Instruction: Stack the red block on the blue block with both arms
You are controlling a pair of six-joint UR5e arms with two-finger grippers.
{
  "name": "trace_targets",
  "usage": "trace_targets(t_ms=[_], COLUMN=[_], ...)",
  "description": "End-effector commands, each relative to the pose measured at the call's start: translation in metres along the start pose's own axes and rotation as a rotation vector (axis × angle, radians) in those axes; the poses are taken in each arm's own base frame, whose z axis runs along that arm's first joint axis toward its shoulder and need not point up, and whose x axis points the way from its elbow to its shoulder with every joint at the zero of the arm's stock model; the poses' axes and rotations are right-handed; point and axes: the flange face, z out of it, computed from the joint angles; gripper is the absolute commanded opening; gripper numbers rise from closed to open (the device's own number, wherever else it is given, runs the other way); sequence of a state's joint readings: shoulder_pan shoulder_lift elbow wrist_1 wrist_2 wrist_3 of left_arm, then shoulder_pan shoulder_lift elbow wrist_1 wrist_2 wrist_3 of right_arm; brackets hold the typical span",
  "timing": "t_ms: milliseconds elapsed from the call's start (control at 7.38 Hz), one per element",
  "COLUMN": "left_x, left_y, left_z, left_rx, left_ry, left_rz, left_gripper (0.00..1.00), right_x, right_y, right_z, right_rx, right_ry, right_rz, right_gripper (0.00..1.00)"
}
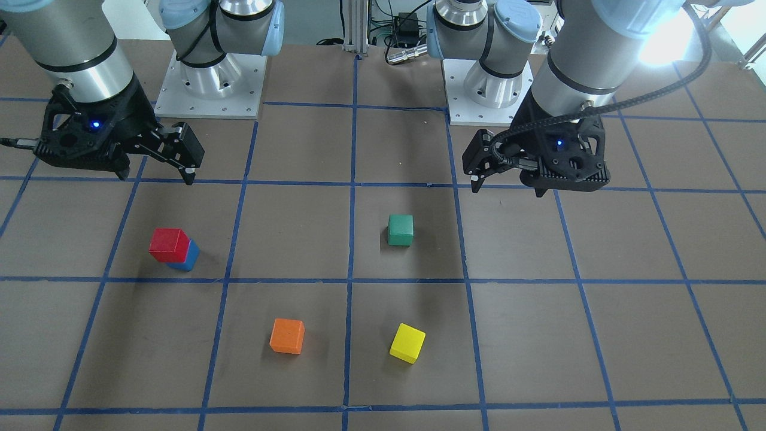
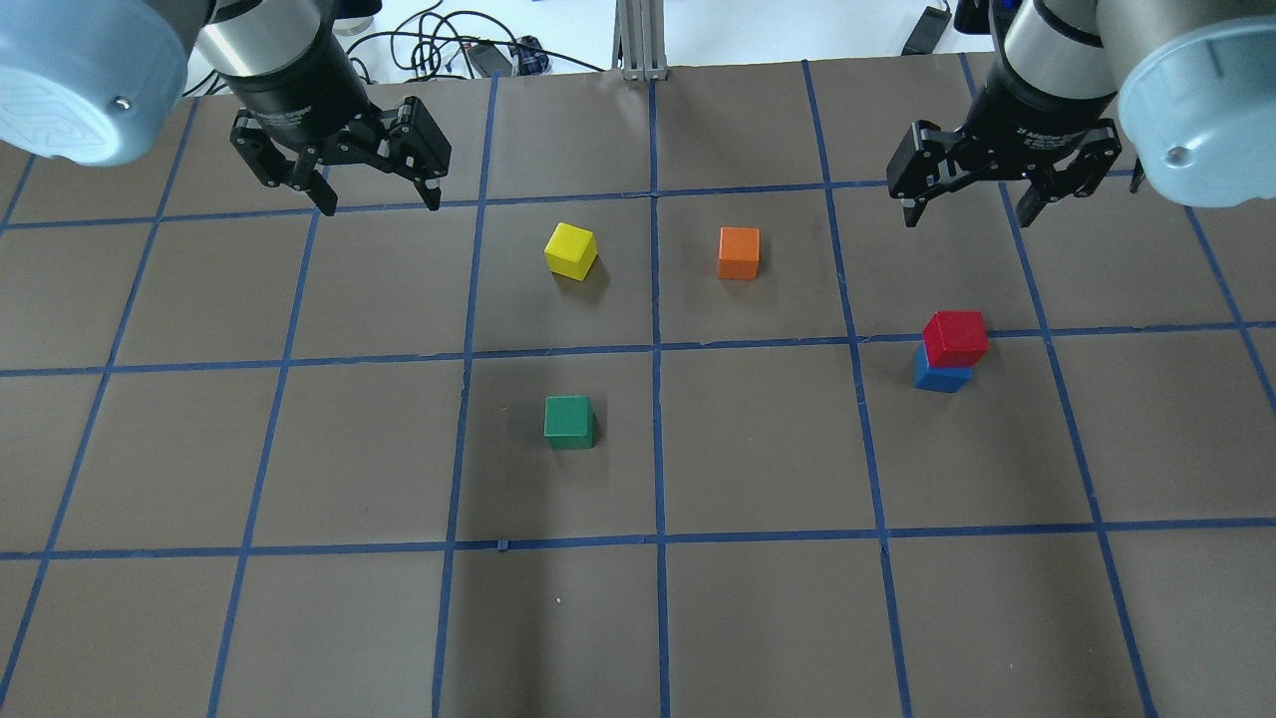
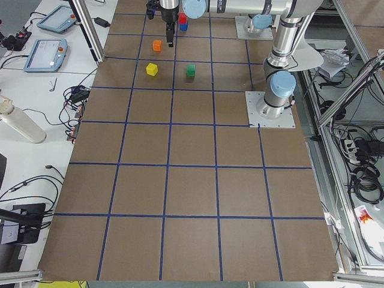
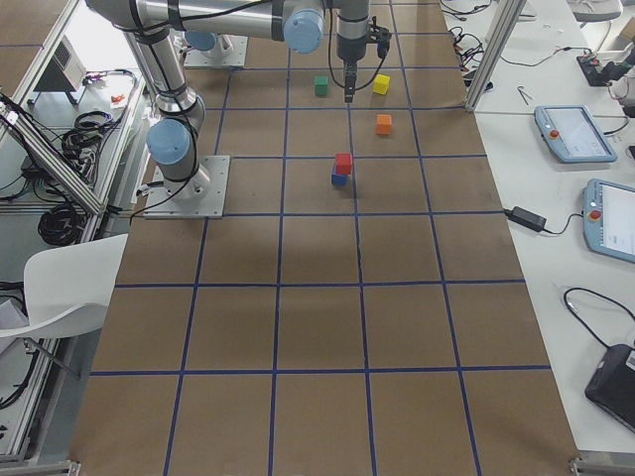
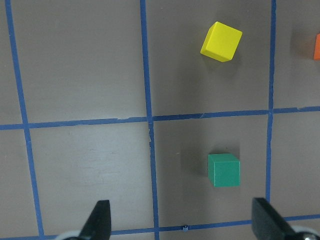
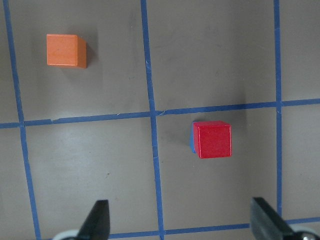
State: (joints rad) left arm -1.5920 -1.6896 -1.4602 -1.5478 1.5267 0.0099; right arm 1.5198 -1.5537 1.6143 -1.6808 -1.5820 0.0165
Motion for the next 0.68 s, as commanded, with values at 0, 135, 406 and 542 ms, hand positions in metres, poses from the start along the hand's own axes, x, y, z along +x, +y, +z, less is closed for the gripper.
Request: trace_targets(t_ms=[0, 135, 406, 542], left_x=[0.0018, -0.0003, 0.0005, 0.0005], left_y=[0.0005, 0.0009, 0.0004, 0.0004], left_z=[-0.0021, -0.0031, -0.0005, -0.0005], left_rx=[0.012, 0.015, 0.009, 0.009], left_ry=[-0.018, -0.039, -0.038, -0.038], left_rz=[0.006, 0.012, 0.014, 0.015], left_gripper=[1.00, 1.00, 1.00, 1.00], right_x=[0.0001, -0.0011, -0.0003, -0.0003], right_y=[0.0011, 0.0007, -0.0035, -0.0029], right_z=[-0.0008, -0.0007, 0.0002, 0.0008], right_rx=[-0.002, -0.002, -0.008, -0.015], right_ry=[-0.012, -0.017, -0.015, -0.015], right_rz=[0.006, 0.020, 0.026, 0.026], right_gripper=[1.00, 1.00, 1.00, 1.00])
